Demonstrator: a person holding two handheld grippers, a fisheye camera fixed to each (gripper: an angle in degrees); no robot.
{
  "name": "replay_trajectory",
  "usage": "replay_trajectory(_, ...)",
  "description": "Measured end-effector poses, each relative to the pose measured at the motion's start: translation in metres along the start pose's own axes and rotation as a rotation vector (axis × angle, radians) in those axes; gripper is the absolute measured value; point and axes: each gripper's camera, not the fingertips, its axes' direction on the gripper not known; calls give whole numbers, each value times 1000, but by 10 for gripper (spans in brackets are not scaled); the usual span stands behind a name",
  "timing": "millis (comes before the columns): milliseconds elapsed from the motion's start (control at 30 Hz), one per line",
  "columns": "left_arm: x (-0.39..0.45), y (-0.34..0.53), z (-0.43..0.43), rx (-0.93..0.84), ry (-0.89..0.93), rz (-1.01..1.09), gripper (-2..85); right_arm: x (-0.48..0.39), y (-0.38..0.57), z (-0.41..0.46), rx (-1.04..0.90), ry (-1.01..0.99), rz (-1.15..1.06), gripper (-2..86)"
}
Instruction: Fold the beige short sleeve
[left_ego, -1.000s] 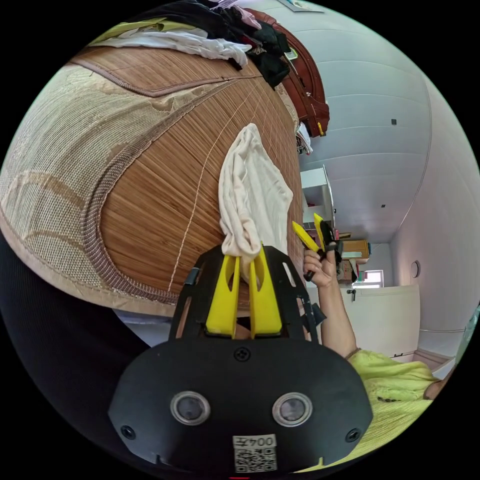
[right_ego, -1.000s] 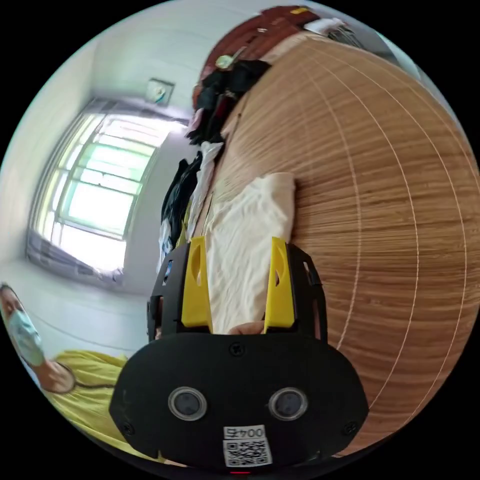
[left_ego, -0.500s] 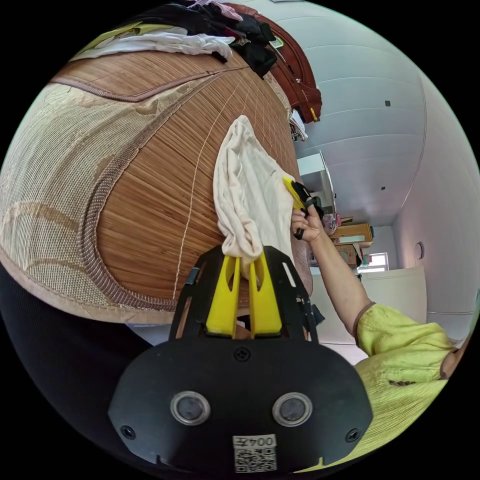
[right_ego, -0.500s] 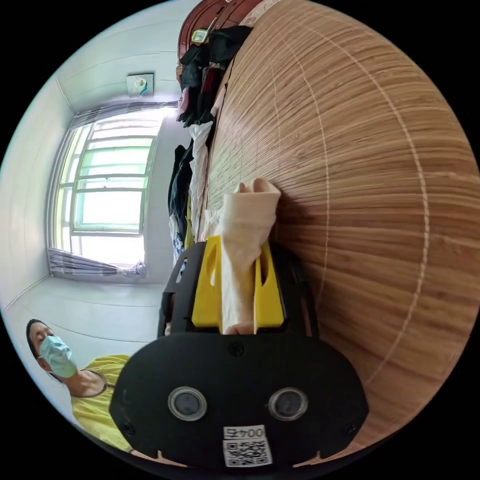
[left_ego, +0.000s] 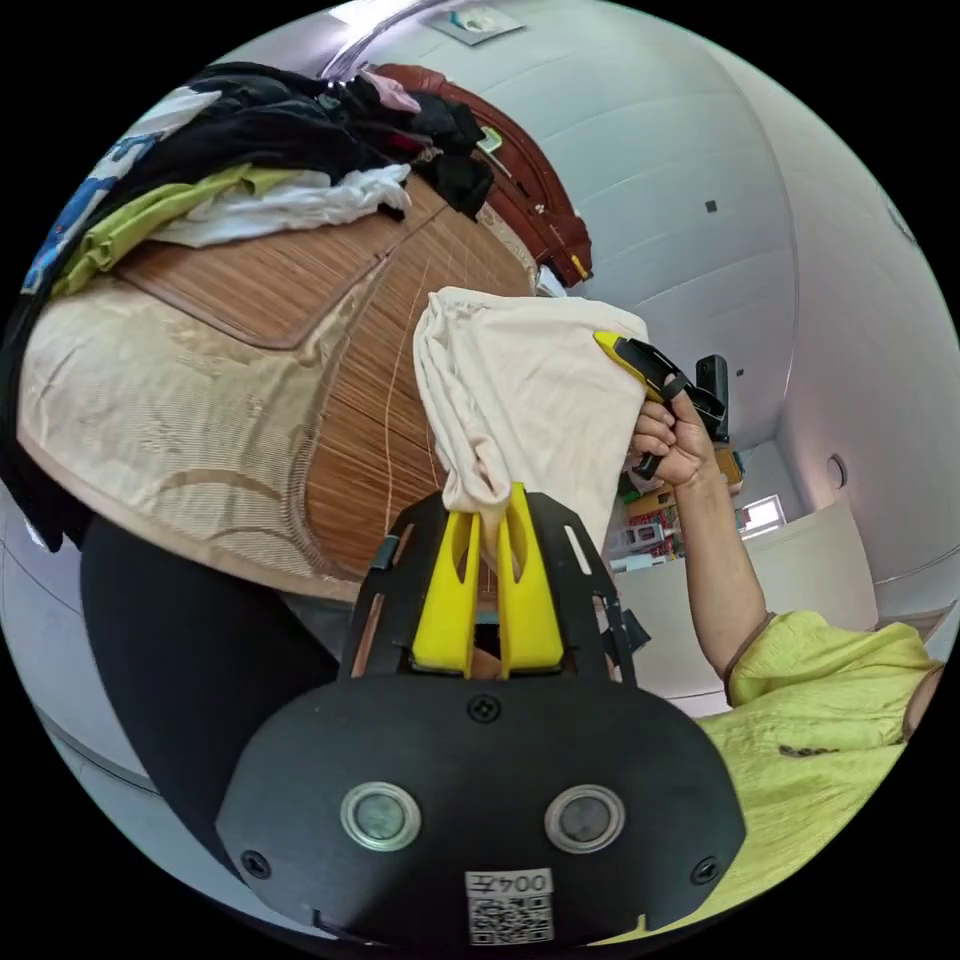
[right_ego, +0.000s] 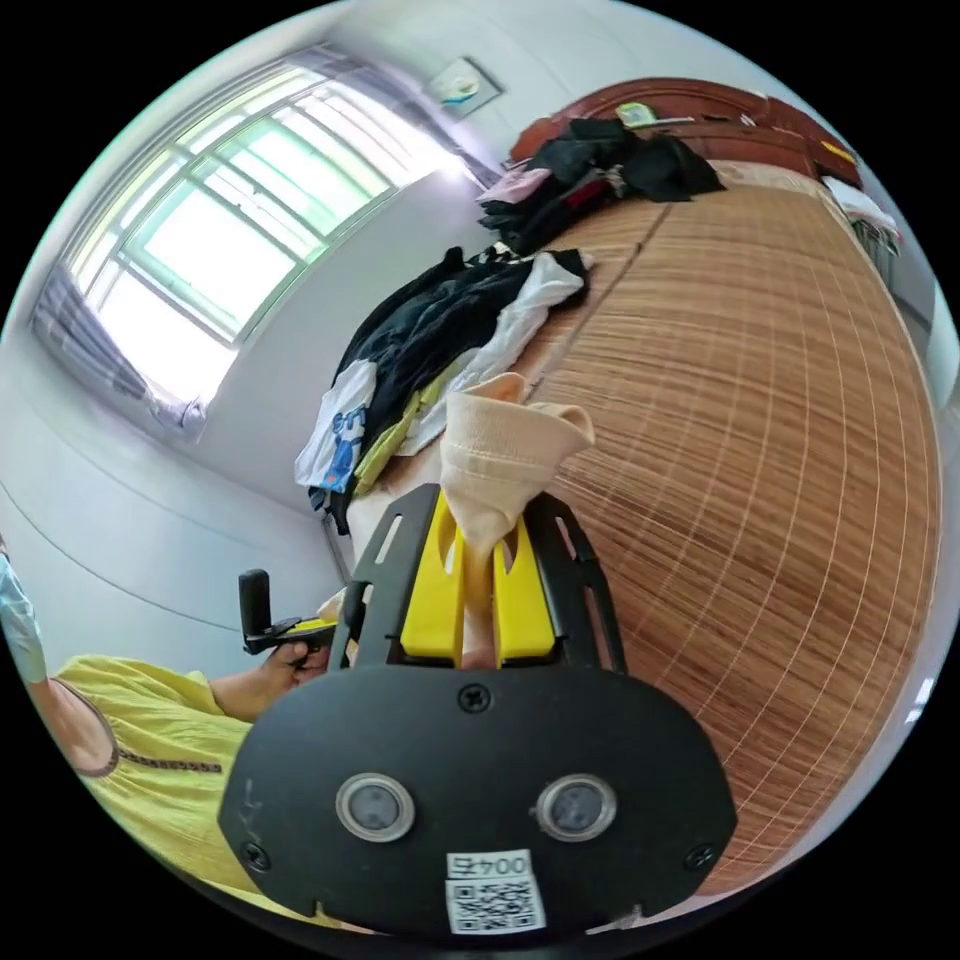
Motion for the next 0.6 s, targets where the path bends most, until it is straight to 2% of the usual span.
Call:
replay_trajectory(100, -12, 22, -61, 101, -23, -38, 54, -66, -35, 4, -33, -56, -56, 42)
replay_trajectory(300, -46, 39, -179, 287, -175, -71, 55, -197, -120, 72, -102, -165, -168, 42)
replay_trajectory(467, -62, -1, -281, 424, -328, -14, 54, -330, -220, 135, -69, -288, -286, 42)
replay_trajectory(600, -69, -51, -371, 507, -412, 38, 54, -401, -293, 160, 12, -375, -314, 43)
